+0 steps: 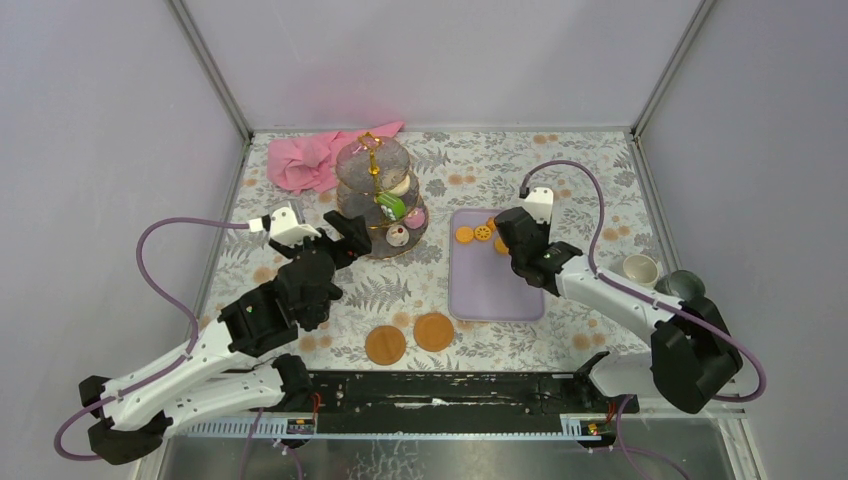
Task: Serve the afternoon tea
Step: Pick up the desert from the tray.
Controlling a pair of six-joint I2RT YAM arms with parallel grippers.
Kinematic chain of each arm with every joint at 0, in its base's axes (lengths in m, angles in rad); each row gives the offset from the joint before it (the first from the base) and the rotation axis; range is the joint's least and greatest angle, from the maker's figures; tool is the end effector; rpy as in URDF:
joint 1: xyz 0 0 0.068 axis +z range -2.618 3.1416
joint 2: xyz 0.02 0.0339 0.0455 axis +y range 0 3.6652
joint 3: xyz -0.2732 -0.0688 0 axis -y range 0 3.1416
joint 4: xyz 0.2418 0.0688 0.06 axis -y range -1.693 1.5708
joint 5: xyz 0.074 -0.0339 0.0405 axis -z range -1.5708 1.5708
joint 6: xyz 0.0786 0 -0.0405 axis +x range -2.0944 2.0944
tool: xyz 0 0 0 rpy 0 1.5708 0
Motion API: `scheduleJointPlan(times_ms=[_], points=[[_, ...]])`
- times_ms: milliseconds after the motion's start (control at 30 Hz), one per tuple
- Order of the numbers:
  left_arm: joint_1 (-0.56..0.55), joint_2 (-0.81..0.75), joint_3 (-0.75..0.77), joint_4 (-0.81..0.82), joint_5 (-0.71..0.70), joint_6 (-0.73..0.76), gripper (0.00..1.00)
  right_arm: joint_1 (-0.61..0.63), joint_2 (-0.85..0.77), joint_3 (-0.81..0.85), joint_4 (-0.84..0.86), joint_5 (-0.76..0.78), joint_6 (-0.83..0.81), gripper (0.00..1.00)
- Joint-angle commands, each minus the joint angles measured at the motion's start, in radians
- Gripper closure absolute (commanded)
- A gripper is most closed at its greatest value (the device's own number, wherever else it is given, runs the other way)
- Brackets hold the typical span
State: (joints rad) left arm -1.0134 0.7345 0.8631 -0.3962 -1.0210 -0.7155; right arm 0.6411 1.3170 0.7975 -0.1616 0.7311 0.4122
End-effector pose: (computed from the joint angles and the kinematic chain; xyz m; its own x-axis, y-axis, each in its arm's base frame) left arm 0.1417 -0.1006 0.3567 -0.1111 -0.4697 -0.8758 -0.0854 0.8825 -0.4625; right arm 0.2670 0.1338 0.2266 -0.4742 0.0183 -0.8802 0.1751 0.9818 -0.0740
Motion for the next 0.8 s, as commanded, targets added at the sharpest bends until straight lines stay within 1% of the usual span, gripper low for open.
scheduleJointPlan(times_ms=[0,267,500,633,767], points=[[0.003,-0.009,0.000,0.036,-0.045,0.010,0.07,0.020,-0.052,0.031,-0.010,0.012,-0.014,1.00],[0.004,0.000,0.016,0.036,-0.059,0.024,0.07,0.082,-0.098,0.050,-0.063,0.039,-0.031,1.00],[0.004,-0.007,0.018,0.022,-0.057,0.011,0.07,0.131,-0.147,0.019,-0.096,0.045,-0.012,1.00],[0.003,0.003,0.029,0.021,-0.063,0.019,0.07,0.202,-0.174,0.032,-0.125,0.056,-0.005,1.00],[0.003,0.010,0.038,0.015,-0.077,0.024,0.07,0.303,-0.192,0.071,-0.160,0.092,-0.006,1.00]])
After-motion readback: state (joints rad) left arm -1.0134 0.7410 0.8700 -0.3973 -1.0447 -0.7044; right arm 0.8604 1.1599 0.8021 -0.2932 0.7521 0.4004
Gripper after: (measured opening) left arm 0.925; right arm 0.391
